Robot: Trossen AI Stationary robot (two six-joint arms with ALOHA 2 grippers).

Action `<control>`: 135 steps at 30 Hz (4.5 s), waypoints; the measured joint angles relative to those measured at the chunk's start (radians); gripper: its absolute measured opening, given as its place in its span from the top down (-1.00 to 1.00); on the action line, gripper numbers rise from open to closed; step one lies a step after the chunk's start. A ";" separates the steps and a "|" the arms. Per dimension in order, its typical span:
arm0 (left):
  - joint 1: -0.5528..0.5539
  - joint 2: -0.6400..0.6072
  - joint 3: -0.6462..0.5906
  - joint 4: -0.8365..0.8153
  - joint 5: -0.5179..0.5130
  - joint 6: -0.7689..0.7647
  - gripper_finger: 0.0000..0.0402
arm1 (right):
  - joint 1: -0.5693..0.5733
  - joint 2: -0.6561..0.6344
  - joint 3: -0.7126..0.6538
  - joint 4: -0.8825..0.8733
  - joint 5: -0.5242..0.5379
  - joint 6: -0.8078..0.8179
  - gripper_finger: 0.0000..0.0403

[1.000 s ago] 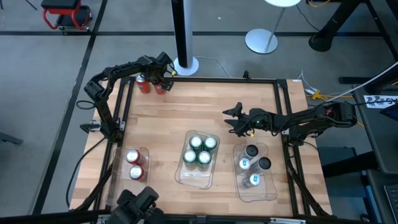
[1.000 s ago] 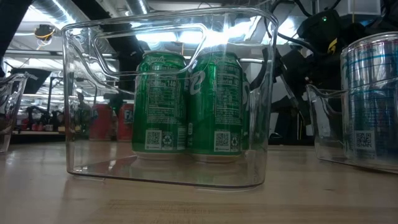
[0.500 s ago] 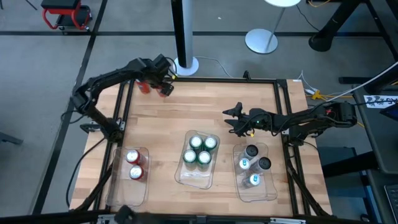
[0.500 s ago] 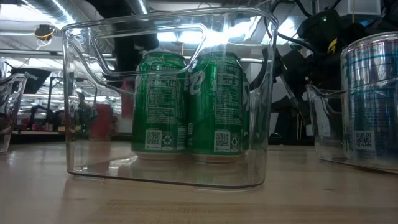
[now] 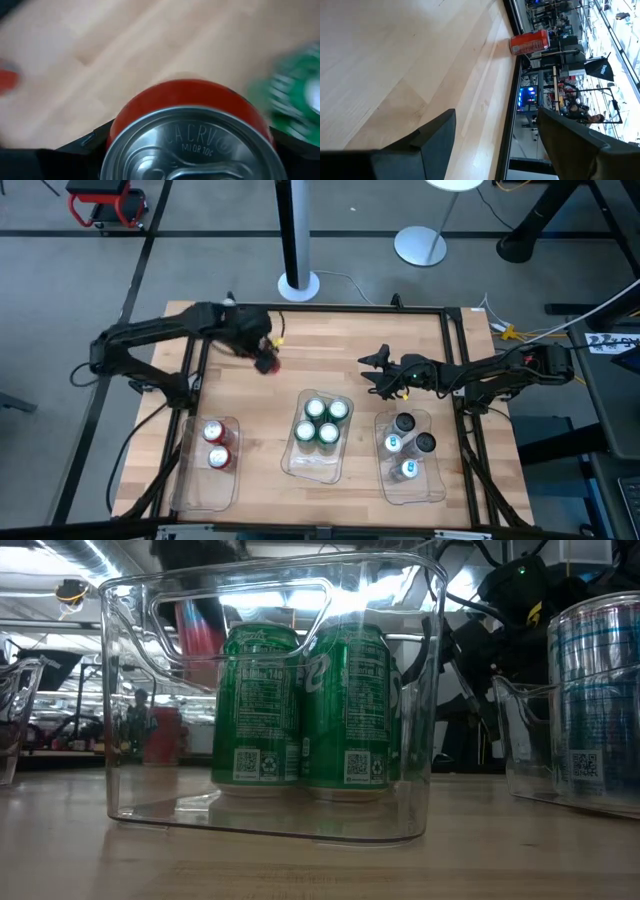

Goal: Sort soda cans
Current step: Put the red soda can into the left transparent bin

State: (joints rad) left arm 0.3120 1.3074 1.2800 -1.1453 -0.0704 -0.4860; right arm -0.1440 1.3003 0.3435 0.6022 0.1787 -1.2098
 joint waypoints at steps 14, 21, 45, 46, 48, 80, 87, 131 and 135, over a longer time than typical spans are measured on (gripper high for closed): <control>-0.511 -0.082 0.001 -0.107 0.009 -0.567 -0.50 | 0.000 0.000 0.000 0.000 0.000 0.002 -0.38; -0.735 -0.082 0.001 -0.109 0.023 -0.804 -0.50 | 0.000 0.000 0.000 0.000 0.000 0.003 -0.38; -1.375 -0.039 0.001 -0.118 -0.098 -1.812 -0.50 | 0.000 0.000 0.000 0.033 0.013 -0.002 -0.38; -1.392 -0.028 0.001 -0.126 -0.093 -1.839 -0.50 | 0.000 0.000 0.000 0.033 0.017 -0.002 -0.38; -1.420 -0.002 0.001 -0.141 -0.087 -1.864 -0.50 | 0.000 0.000 0.000 0.033 0.021 -0.002 -0.38; -1.323 0.395 0.001 0.005 -0.089 -1.461 -0.50 | 0.000 0.000 0.000 0.031 0.066 -0.049 -0.38; -1.324 0.395 0.001 0.004 -0.081 -1.417 -0.50 | 0.000 0.000 0.000 0.031 0.067 -0.049 -0.38; -1.227 -0.001 0.001 0.009 -0.358 -1.250 -0.84 | 0.000 0.000 0.000 0.015 0.065 -0.048 -0.38; -1.195 -0.028 0.001 0.009 -0.528 -1.188 -0.84 | 0.000 0.000 0.000 0.016 0.064 -0.048 -0.38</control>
State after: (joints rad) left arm -0.8829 1.2790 1.2808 -1.1359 -0.5980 -1.6739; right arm -0.1445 1.3003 0.3436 0.6183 0.2432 -1.2583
